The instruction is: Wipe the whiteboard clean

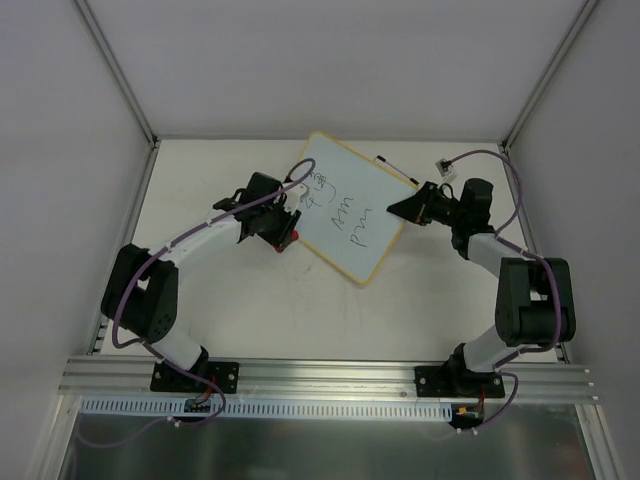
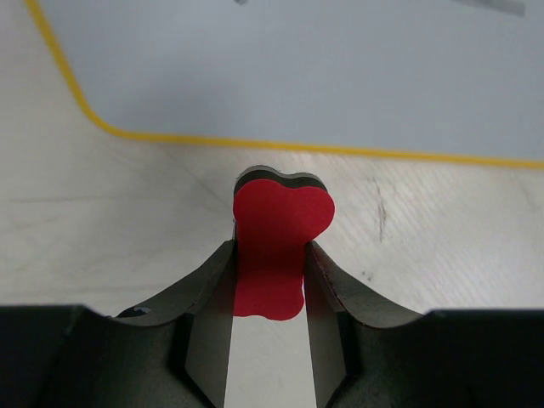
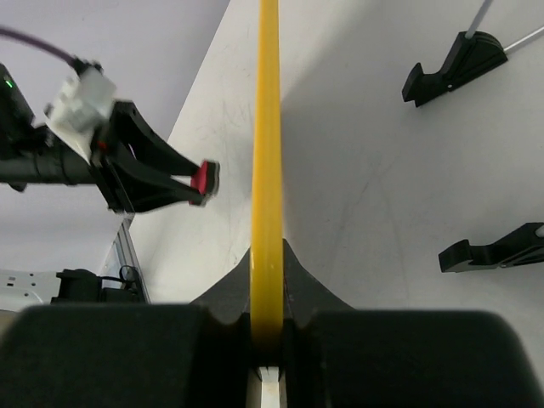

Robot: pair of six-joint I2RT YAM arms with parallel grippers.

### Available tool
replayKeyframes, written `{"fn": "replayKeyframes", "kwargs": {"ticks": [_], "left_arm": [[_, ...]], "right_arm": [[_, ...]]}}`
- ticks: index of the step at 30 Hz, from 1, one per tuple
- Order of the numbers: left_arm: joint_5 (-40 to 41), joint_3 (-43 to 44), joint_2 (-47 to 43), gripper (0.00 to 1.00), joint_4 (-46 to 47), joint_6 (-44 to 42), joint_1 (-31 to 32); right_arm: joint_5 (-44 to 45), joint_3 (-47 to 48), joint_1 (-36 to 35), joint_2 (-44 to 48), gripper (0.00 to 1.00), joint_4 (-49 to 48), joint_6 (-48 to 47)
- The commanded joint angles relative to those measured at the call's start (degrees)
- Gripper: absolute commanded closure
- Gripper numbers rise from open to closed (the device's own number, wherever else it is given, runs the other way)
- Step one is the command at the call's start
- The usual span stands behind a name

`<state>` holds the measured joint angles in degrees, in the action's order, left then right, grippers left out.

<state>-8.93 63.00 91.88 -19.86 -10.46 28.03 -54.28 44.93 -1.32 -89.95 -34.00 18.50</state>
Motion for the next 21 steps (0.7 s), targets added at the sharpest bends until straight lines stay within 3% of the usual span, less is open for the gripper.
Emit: {"fn": "replayKeyframes", "kwargs": {"ticks": [1,12,21], "left_arm": [[-2.05,1.77,-3.54,0.99,11.29,10.17,-3.76],[-3.2,4.76,3.92,0.99,31.08,17.84,-6.32],[1.1,4.76,9.2,0.99,40.06,19.34,-8.43]], "right_arm": [[2.59,-1.86,-2.72,4.08,1.0,-0.72,-5.75],[3.13,-5.2,-5.8,4.0,1.0,-0.98,-6.64],[1.9,-5.2,-6.85,3.73,1.0,-1.33,-5.23]]}}
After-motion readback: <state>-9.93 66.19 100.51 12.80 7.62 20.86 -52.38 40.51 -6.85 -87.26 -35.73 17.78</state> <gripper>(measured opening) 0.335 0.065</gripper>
